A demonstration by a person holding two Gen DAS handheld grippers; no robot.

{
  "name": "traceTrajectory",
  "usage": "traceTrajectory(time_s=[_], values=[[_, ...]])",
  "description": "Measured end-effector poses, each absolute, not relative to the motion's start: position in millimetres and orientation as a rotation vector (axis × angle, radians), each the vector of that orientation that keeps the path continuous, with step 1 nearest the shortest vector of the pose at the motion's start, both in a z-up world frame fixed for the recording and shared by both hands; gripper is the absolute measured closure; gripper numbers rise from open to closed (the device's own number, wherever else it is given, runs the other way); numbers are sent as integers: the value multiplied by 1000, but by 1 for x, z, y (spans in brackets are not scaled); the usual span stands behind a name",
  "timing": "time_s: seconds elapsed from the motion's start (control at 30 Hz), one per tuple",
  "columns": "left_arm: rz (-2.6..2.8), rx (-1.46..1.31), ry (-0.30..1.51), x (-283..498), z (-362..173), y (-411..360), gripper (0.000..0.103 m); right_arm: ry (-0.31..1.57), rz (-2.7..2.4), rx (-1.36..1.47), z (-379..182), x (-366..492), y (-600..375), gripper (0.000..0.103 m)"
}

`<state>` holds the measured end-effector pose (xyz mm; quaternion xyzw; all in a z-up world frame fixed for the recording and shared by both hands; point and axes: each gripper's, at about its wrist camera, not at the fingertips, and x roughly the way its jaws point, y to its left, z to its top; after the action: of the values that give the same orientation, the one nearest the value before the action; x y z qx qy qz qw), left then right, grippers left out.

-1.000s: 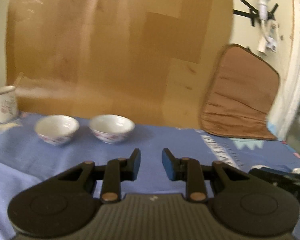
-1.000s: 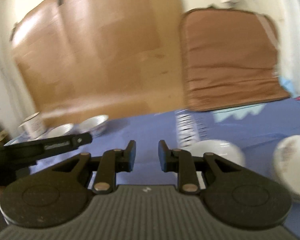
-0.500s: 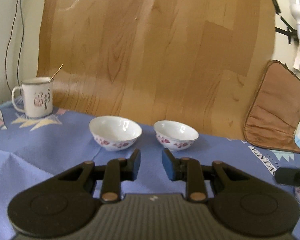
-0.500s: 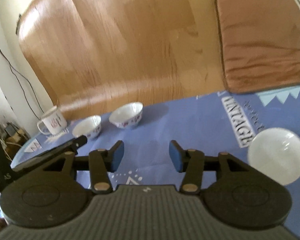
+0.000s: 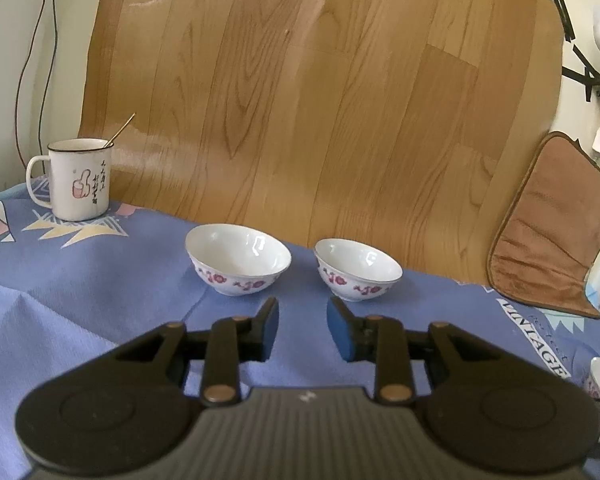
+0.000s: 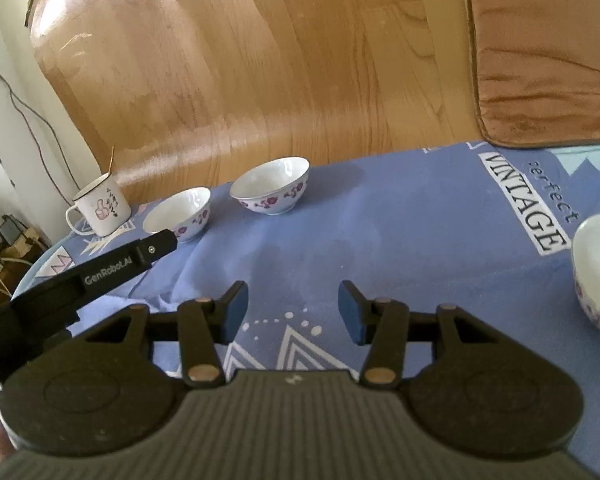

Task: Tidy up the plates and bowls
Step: 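Move both open grippers back toward the two small floral bowls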

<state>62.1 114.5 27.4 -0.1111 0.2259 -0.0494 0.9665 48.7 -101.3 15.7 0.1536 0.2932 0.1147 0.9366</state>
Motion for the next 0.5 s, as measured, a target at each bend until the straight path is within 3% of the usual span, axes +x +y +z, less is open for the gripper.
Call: traceTrajectory(time_s=[0.33, 0.5], values=[[-84, -246, 474, 66, 24, 119, 68, 606, 254, 316, 13, 48, -100, 52], [-74, -255, 479, 67, 24, 121, 68, 620, 273, 315, 13, 51, -98, 62]])
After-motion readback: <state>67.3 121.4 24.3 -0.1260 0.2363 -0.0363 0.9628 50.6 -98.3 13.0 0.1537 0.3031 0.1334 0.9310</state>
